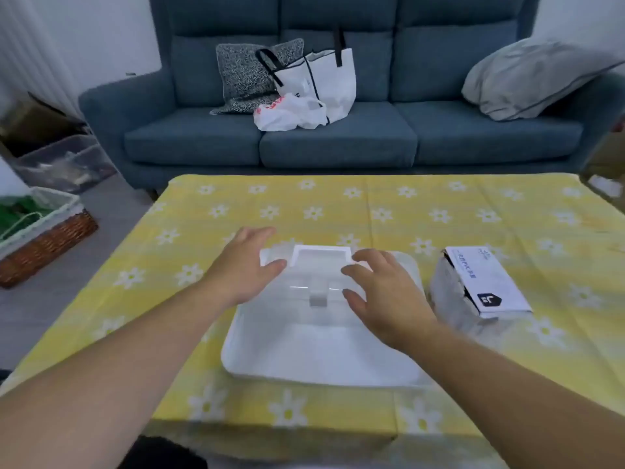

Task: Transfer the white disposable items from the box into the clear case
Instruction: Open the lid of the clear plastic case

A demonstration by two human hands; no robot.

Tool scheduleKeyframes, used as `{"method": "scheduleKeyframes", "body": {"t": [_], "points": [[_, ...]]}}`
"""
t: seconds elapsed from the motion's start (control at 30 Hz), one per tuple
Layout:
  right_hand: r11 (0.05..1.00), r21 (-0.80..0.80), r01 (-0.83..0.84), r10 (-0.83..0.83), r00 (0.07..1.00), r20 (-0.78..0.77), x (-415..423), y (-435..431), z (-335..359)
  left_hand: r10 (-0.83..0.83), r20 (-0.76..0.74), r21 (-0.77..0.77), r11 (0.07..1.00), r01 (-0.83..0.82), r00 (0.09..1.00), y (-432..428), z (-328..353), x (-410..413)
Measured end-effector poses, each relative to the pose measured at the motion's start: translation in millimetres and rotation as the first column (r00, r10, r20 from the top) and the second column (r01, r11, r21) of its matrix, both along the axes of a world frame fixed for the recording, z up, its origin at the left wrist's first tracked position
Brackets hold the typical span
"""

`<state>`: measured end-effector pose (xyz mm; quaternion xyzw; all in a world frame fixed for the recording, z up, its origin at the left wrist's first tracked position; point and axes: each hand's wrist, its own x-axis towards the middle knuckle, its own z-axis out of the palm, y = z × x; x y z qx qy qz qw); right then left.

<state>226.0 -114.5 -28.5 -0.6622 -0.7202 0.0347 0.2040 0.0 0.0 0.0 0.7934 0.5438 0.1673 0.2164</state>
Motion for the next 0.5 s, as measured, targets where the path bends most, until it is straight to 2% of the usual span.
{"method": "scheduleKeyframes", "body": {"t": [0.07, 0.2, 0.33, 0.43, 0.5], "points": [[0.995, -0.015, 0.103, -0.104, 0.991, -0.087, -6.6, -21.8, 4.2, 0.049, 0.090, -0.099, 0.994, -0.040, 0.995, -18.3, -4.0, -7.4], [0.988, -0.072, 0.139, -0.152, 0.961, -0.230, -15.3, -51.2, 17.9, -0.005, 0.107, -0.154, 0.988, 0.022, 0.994, -47.0, -3.9, -14.8], [0.958, -0.154, 0.243, -0.287, 0.832, -0.474, -20.5, -64.5, 31.3, 0.063, 0.179, -0.216, 0.976, -0.023, 0.982, -61.8, 1.0, -8.8], [0.945, -0.210, 0.250, -0.326, 0.740, -0.588, -19.9, -68.9, 22.5, 0.078, 0.127, -0.235, 0.971, -0.046, 0.989, -66.3, 1.3, 0.1], [0.936, -0.264, 0.234, -0.351, 0.693, -0.629, -16.9, -68.8, 16.5, 0.131, 0.143, -0.257, 0.962, -0.091, 0.981, -63.9, -0.5, 5.7]]}}
